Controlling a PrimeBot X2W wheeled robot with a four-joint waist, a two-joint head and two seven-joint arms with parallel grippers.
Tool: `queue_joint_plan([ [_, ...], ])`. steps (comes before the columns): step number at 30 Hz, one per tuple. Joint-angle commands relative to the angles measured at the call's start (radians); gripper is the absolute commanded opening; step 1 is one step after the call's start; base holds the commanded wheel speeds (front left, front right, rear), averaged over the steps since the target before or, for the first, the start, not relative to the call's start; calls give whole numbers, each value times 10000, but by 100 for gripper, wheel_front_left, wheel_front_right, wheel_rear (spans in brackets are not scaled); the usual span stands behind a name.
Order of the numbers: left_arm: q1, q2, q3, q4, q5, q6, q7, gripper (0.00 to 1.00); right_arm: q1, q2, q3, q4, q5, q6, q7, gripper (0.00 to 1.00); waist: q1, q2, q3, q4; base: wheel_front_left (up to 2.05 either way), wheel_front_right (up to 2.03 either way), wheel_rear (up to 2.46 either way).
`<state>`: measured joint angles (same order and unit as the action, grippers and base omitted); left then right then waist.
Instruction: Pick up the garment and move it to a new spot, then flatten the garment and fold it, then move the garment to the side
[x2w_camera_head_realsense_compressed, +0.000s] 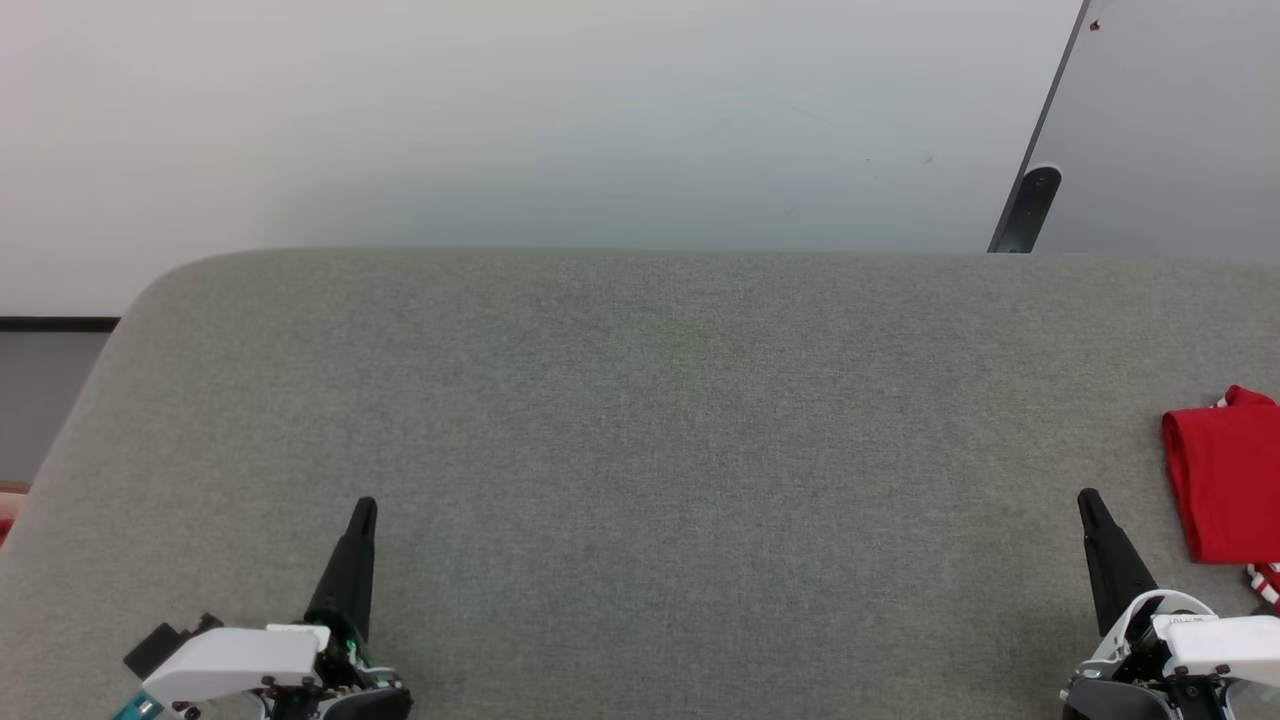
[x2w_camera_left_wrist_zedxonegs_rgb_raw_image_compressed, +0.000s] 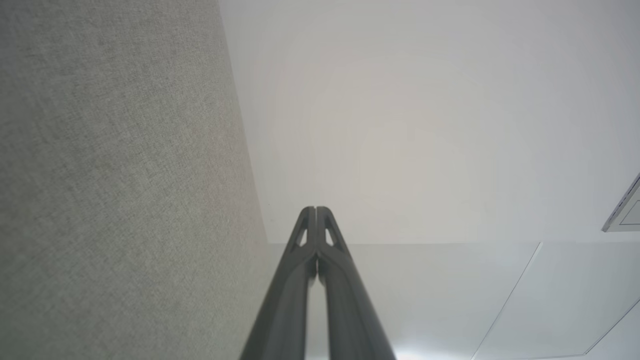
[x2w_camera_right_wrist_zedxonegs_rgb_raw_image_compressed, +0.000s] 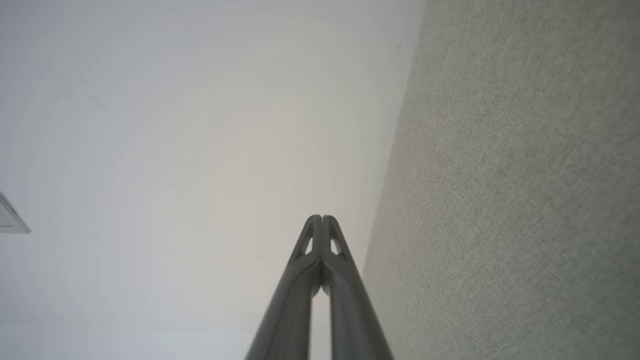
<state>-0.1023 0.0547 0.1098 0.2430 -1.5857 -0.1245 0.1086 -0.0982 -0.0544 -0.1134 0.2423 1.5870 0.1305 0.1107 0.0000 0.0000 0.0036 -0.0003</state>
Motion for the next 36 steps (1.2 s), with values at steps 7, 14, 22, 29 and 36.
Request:
queue_joint_plan([
  [7, -118, -57, 80, 43, -278, -101, 89, 0, -133, 71, -17, 42, 280, 4, 55, 0, 0, 0, -6, 3, 0, 0, 0],
  [14, -118, -57, 78, 42, -277, -102, 90, 0, -122, 70, -14, 40, 282, 4, 54, 0, 0, 0, -6, 3, 0, 0, 0],
  [22, -117, -56, 77, 41, -276, -102, 91, 0, -122, 68, -12, 40, 283, 4, 53, 0, 0, 0, -6, 3, 0, 0, 0],
  [29, -116, -57, 79, 41, -276, -102, 91, 0, -122, 68, -11, 40, 284, 4, 52, 0, 0, 0, -6, 3, 0, 0, 0],
  [36, -116, -57, 80, 40, -275, -102, 92, 0, -122, 68, -9, 40, 285, 4, 51, 0, 0, 0, -6, 3, 0, 0, 0],
])
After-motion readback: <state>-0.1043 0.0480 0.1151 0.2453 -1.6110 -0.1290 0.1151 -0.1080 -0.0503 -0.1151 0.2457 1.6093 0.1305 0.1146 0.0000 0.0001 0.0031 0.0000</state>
